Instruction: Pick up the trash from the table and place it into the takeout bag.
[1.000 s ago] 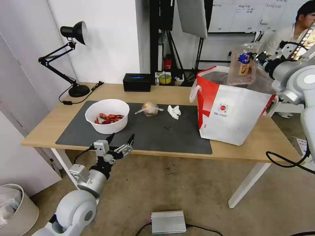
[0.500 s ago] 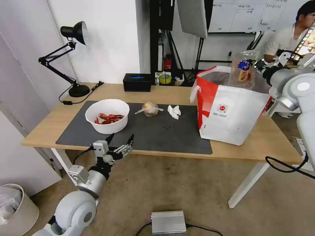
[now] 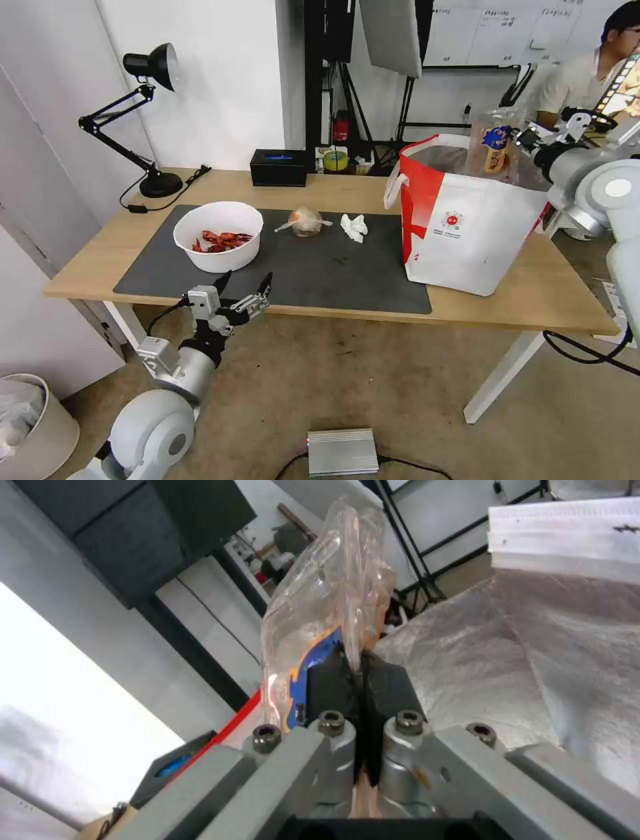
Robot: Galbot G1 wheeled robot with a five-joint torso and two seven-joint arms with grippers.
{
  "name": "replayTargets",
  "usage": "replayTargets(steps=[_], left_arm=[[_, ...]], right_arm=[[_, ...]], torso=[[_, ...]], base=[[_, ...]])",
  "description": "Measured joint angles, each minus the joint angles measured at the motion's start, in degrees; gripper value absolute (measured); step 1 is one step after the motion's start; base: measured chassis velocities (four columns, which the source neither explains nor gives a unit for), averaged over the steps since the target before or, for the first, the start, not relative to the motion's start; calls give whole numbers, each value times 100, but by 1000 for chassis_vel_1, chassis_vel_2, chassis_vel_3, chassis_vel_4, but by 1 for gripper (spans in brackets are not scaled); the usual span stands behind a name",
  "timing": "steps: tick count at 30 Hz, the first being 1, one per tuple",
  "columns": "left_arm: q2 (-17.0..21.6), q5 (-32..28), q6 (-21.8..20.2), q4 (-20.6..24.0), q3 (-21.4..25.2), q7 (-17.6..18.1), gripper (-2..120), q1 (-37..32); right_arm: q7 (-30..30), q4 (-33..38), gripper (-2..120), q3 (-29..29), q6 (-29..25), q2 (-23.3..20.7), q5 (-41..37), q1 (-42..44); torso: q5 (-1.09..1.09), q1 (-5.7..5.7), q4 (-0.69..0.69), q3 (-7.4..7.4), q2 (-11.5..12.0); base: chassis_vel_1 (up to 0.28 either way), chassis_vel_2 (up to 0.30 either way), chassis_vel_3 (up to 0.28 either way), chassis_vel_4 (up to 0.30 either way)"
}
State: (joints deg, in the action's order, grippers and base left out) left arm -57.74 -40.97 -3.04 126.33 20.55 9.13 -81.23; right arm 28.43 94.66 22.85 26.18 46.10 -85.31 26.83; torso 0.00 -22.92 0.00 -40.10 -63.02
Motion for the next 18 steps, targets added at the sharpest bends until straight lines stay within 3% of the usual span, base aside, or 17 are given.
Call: replayTargets(steps=[12, 18], left_arm=[[-20, 46, 0, 16, -13, 0, 100, -37], [-22, 62, 0, 15, -18, 0, 100, -37]], right_arm=[[58, 181, 1, 146, 0, -3, -13, 245], [67, 236, 20, 190, 14, -32, -37, 260]], torso=[[0, 0, 0, 0, 0], [0, 0, 0, 0, 0]], base=[[0, 0, 0, 0], [0, 0, 0, 0]])
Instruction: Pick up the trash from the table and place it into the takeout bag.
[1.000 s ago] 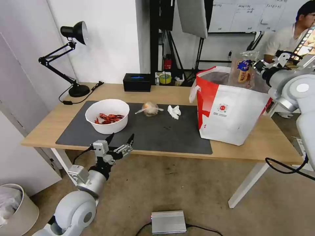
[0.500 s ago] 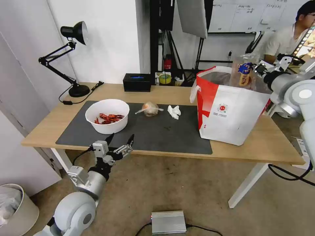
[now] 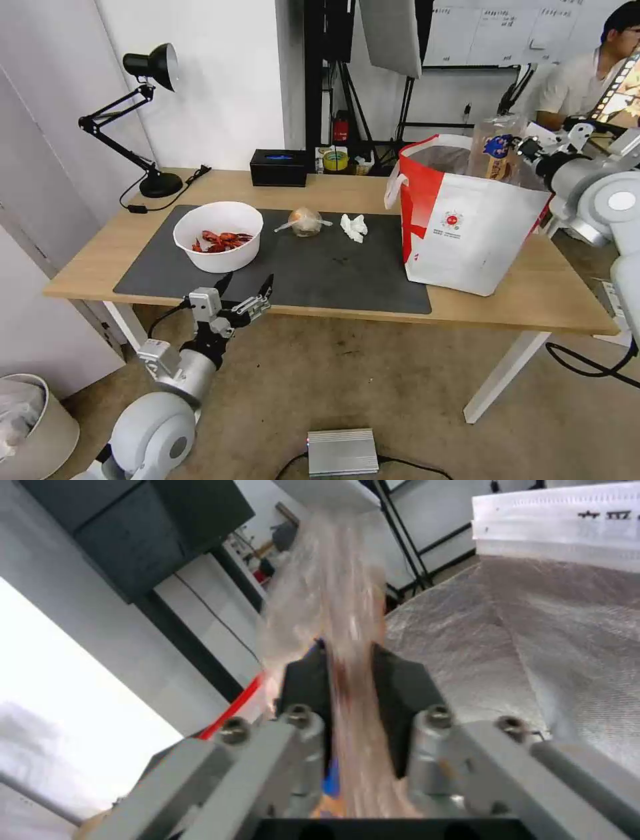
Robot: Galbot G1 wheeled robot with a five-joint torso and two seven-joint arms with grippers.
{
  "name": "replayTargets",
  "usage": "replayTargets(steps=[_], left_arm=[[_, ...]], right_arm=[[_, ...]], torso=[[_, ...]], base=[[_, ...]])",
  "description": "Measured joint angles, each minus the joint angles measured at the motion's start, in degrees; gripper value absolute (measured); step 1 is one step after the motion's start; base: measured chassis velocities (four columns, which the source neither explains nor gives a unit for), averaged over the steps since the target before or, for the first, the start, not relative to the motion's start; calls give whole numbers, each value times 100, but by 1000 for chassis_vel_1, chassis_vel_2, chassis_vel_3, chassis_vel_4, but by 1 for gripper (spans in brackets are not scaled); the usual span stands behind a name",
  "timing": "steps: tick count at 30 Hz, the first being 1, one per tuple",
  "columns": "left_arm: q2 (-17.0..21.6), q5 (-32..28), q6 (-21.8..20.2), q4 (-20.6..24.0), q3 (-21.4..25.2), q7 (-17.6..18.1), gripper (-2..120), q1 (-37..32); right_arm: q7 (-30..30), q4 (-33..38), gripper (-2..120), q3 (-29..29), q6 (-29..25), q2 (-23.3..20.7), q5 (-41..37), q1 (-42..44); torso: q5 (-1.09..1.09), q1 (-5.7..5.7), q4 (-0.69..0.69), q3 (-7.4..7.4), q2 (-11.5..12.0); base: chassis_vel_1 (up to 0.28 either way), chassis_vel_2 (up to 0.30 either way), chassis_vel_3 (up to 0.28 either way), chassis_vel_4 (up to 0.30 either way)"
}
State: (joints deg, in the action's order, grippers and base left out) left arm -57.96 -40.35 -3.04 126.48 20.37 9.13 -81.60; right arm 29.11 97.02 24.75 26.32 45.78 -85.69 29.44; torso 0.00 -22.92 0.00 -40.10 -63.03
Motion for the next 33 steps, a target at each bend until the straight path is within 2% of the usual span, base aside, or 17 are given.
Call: replayTargets(steps=[3, 4, 6, 9, 12, 13, 16, 18, 20, 26, 28, 32, 33], left_arm=[[12, 0, -1, 13, 13, 0, 100, 2], [12, 0, -1, 13, 13, 0, 100, 2], [19, -2, -3, 25, 35, 0, 100, -1], [19, -2, -4, 30, 45, 0, 100, -3], [4, -3, -7, 50, 77, 0, 100, -25], [4, -3, -7, 50, 77, 0, 100, -25], [-7, -2, -8, 100, 164, -5, 100, -101], [-7, -2, -8, 107, 183, -10, 100, -112], [-11, -2, 13, 128, 236, -28, 100, -134], [-24, 53, 64, 133, 322, -64, 100, -161], [-37, 155, 116, 140, 413, -152, 100, -211], [-47, 263, 189, 140, 466, -228, 100, -240], [-55, 338, 266, 121, 487, -293, 100, -252]], right_arm=[[1, 16, 33, 3, 6, -10, -17, 0], [1, 16, 33, 3, 6, -10, -17, 0], [3, 27, 44, 3, 9, -11, -27, -1], [3, 35, 49, 3, 11, -11, -32, -1], [-7, 62, 65, 3, 15, -27, -106, -2], [-7, 62, 65, 3, 15, -27, -106, -2], [-41, 183, 79, 36, 16, -42, -229, -1], [-60, 239, 83, 50, 16, -48, -264, 8], [-215, 466, 94, 87, 7, -86, -354, 87], [-790, 941, 99, 151, -111, -220, -345, 373], [-1337, 1405, 100, 214, -194, -394, 19, 842], [-1751, 1790, 100, 310, -306, -533, 450, 1360], [-1985, 2105, 100, 410, -428, -627, 887, 1792]], torso=[[0, 0, 0, 0, 0], [0, 0, 0, 0, 0], [0, 0, 0, 0, 0], [0, 0, 0, 0, 1], [0, 0, 0, 0, 0], [0, 0, 0, 0, 0], [0, 0, 0, 0, 0], [0, 0, 0, 0, 0], [0, 0, 0, 0, 0], [0, 0, 0, 0, 0], [0, 0, 1, 0, 0], [0, 0, 0, 0, 0], [2, 0, -1, 0, 0]], base=[[0, 0, 0, 0], [0, 0, 0, 0], [0, 0, 0, 0], [0, 0, 0, 0], [0, 0, 0, 0], [0, 0, 0, 0], [0, 0, 0, 0], [0, 0, 0, 0], [0, 0, 0, 0], [0, 0, 0, 0], [0, 0, 0, 0], [0, 0, 0, 0], [0, 0, 0, 0]])
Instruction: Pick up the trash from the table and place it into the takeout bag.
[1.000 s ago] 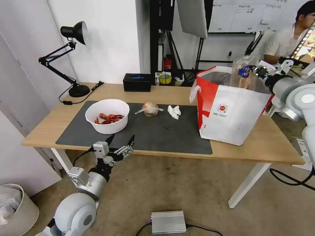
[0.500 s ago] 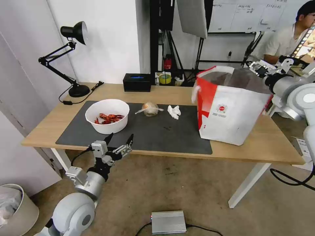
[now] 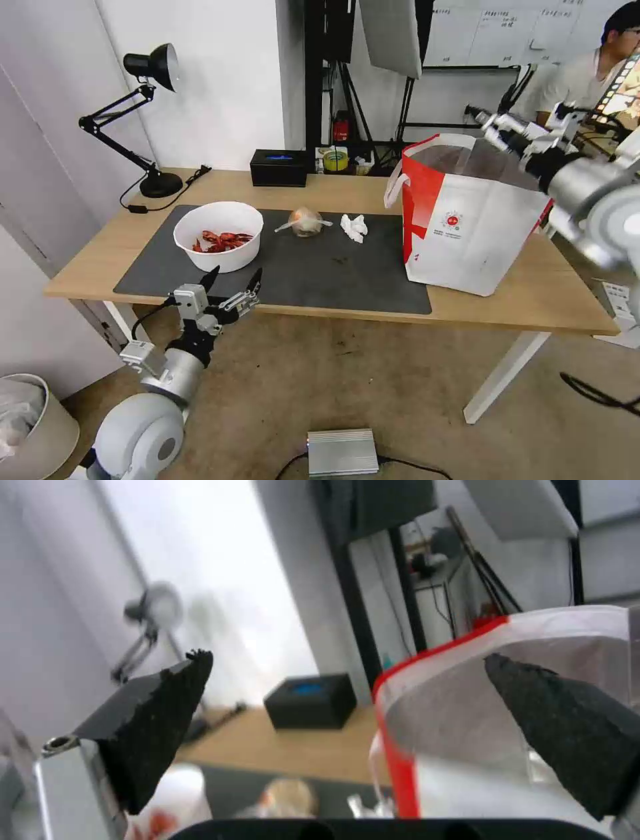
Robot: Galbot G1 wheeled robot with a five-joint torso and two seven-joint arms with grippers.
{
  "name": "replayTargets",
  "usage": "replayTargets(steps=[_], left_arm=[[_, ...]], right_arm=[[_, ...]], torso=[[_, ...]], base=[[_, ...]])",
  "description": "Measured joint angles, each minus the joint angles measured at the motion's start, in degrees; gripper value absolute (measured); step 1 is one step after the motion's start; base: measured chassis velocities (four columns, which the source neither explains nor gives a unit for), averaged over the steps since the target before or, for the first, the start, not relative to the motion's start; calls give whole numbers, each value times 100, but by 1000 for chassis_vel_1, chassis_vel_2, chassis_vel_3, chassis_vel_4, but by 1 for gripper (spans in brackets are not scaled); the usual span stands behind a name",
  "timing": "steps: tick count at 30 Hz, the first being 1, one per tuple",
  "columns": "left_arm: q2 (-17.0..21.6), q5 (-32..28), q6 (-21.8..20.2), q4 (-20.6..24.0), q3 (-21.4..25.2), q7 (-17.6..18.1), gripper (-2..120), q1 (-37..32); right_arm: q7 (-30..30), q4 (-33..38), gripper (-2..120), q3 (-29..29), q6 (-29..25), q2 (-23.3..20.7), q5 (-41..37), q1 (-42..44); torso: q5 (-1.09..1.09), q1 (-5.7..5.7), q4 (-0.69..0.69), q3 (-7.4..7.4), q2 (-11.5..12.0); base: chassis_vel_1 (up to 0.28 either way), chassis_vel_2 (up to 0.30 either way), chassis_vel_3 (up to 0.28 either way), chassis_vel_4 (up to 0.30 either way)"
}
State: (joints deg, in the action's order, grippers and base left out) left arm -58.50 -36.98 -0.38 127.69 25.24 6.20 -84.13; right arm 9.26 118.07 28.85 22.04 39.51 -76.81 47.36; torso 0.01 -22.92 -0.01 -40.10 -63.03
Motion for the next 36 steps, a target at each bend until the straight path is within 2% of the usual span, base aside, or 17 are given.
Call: replayTargets(steps=[6, 13, 14, 17, 18, 21, 36], left_arm=[[-46, 415, 163, -76, 113, -125, 100, -167], [-147, 702, 355, -147, 250, -348, 100, -312], [-147, 702, 355, -147, 250, -348, 100, -312], [-240, 1020, 512, -185, 356, -449, 100, -496], [-240, 1020, 512, -185, 356, -449, 100, -496], [-328, 1241, 646, -224, 455, -465, 100, -637], [-691, 1635, 875, -323, 526, -502, 100, -1062]], right_arm=[[-200, 1044, 100, 218, -305, -56, 1039, 1249], [-167, 1562, 100, 127, -677, 169, 2081, 2322], [-167, 1562, 100, 127, -677, 169, 2081, 2322], [-188, 1492, 100, -58, -1162, 378, 2720, 2746], [-188, 1492, 100, -58, -1162, 378, 2720, 2746], [-298, 1295, 100, -120, -1634, 486, 3160, 3032], [-484, 687, 100, -307, -2991, 1087, 4272, 4307]], torso=[[-3, 1, 1, 1, 0], [-2, 1, -1, 0, -1], [-2, 1, -1, 0, -1], [-2, 1, 2, 0, 0], [-2, 1, 2, 0, 0], [-1, 1, 1, 0, 0], [-1, 1, 0, 0, 0]], base=[[0, 0, 0, 0], [0, 0, 0, 0], [0, 0, 0, 0], [0, 0, 0, 0], [0, 0, 0, 0], [0, 0, 0, 0], [0, 0, 0, 0]])
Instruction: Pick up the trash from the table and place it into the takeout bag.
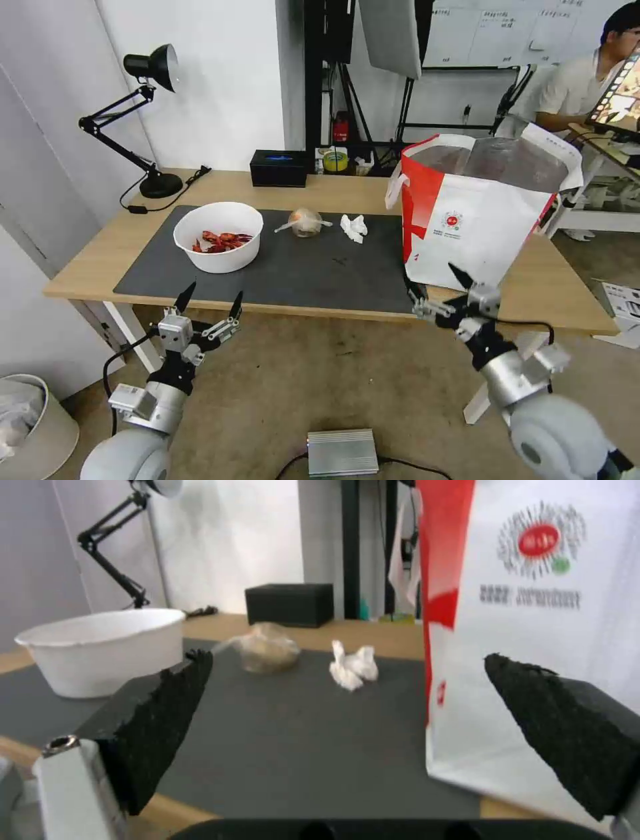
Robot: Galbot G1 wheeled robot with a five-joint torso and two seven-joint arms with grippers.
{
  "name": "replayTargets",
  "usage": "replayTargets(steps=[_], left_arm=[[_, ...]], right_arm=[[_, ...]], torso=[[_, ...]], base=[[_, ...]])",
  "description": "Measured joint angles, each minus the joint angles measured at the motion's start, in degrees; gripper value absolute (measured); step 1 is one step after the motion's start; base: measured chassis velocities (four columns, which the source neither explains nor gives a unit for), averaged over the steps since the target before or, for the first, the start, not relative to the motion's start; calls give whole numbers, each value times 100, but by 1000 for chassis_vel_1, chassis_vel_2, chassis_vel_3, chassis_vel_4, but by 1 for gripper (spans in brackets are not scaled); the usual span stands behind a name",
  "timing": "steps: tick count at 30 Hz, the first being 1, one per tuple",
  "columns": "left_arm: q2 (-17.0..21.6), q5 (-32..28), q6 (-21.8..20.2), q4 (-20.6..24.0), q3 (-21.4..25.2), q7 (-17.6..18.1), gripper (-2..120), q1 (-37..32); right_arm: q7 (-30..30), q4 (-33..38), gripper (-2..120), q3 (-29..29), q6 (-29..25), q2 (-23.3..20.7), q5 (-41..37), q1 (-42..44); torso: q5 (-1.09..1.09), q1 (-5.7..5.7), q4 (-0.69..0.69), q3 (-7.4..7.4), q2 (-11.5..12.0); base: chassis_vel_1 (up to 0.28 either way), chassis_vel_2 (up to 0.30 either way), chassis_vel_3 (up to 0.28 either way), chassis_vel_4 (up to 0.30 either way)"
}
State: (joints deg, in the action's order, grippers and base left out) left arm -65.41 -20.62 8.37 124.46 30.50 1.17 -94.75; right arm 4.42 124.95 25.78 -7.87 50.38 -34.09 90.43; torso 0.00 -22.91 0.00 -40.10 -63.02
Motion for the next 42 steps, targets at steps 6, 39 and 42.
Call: replayTargets(steps=[6, 39, 42], left_arm=[[-65, 99, -21, 2, 35, 1, 100, -158], [-198, 143, -56, 142, 93, -56, 100, -450], [-176, 136, -56, 142, 96, -57, 100, -439]], right_arm=[[0, -32, 100, -52, -152, 78, 135, 209], [83, 109, 100, -497, -113, 235, 408, 328], [124, 108, 100, -607, 4, 218, 308, 134]], torso=[[0, 0, 0, 0, 0], [0, -1, 0, 0, 0], [0, 0, 0, 0, 0]], base=[[0, 0, 0, 0], [0, 0, 0, 0], [0, 0, 0, 0]])
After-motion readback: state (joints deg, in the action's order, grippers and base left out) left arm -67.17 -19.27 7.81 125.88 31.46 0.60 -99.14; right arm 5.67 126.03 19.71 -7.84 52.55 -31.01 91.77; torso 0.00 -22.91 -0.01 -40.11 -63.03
